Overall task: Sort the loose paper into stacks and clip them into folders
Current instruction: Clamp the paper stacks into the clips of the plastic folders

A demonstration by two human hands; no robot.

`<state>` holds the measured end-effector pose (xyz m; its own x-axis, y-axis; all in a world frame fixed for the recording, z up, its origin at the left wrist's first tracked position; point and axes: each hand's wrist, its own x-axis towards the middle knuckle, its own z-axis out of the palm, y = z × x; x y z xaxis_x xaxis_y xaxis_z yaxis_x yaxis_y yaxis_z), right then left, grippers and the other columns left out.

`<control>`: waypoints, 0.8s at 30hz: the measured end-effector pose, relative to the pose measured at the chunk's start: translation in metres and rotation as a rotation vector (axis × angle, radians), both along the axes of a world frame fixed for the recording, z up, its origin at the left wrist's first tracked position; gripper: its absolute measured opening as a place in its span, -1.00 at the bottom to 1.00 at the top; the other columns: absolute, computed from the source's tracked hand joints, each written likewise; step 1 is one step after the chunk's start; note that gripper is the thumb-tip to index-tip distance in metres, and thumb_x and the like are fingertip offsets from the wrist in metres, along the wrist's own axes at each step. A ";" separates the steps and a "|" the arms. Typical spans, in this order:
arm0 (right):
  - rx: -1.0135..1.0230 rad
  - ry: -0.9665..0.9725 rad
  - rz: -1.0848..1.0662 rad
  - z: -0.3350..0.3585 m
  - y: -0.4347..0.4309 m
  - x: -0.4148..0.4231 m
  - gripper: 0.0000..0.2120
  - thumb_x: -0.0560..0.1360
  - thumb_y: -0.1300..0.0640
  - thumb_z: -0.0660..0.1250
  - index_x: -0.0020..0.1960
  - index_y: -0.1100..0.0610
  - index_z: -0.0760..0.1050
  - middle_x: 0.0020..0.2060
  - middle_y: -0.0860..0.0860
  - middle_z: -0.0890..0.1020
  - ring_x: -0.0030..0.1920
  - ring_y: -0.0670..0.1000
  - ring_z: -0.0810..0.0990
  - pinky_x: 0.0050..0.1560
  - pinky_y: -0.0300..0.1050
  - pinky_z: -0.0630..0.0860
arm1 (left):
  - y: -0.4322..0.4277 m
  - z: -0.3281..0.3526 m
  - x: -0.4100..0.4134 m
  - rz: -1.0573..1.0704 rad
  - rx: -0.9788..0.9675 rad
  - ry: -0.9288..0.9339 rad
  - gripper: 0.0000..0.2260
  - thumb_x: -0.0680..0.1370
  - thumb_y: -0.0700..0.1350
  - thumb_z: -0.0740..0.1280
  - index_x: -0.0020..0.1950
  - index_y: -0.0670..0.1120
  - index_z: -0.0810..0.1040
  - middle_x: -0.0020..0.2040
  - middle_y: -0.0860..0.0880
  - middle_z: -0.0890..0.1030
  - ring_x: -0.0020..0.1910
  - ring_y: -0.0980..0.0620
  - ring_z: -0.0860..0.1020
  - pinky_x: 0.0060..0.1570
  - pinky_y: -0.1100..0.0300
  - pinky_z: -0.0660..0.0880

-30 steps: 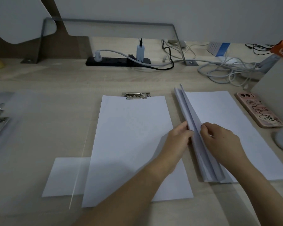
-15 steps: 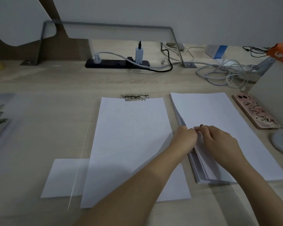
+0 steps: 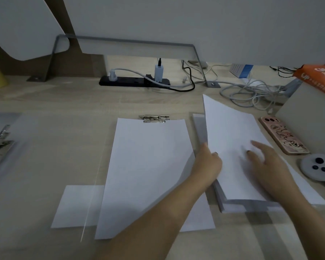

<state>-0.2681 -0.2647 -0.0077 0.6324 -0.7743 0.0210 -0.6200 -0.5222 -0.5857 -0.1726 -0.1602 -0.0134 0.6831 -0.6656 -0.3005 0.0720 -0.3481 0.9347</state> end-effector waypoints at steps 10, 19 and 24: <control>0.596 -0.404 -0.057 0.038 0.022 0.034 -0.87 0.56 0.07 0.20 -0.03 0.03 0.52 -0.07 0.01 0.64 -0.15 0.00 0.61 -0.07 -0.10 0.49 | 0.116 0.028 0.069 0.077 -0.221 -0.059 -0.72 0.62 -0.15 0.11 0.33 -0.01 0.40 0.25 0.03 0.54 0.19 0.04 0.53 0.22 0.10 0.46; 0.893 -0.522 0.228 0.017 0.146 0.117 -0.81 0.57 0.15 0.18 0.09 0.05 0.54 -0.10 0.00 0.71 -0.20 -0.02 0.70 -0.22 -0.14 0.64 | 0.247 0.022 0.121 0.444 -0.121 -0.107 -0.83 0.61 -0.13 0.14 0.12 0.01 0.49 0.11 -0.02 0.61 0.12 -0.05 0.58 0.22 -0.04 0.47; 0.923 -0.445 0.268 0.001 0.213 0.150 -0.80 0.57 0.17 0.18 0.11 0.13 0.54 -0.05 0.08 0.68 -0.12 0.08 0.65 -0.08 -0.01 0.58 | 0.320 0.024 0.143 0.616 0.009 -0.219 -0.79 0.59 -0.11 0.16 0.16 -0.12 0.48 0.07 -0.07 0.57 0.00 -0.02 0.53 -0.05 0.17 0.42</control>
<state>-0.1179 -0.0513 -0.0064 0.8648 -0.4448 -0.2329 -0.1825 0.1536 -0.9711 -0.0300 0.1601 0.0103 0.9848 -0.1303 -0.1152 0.0695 -0.3121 0.9475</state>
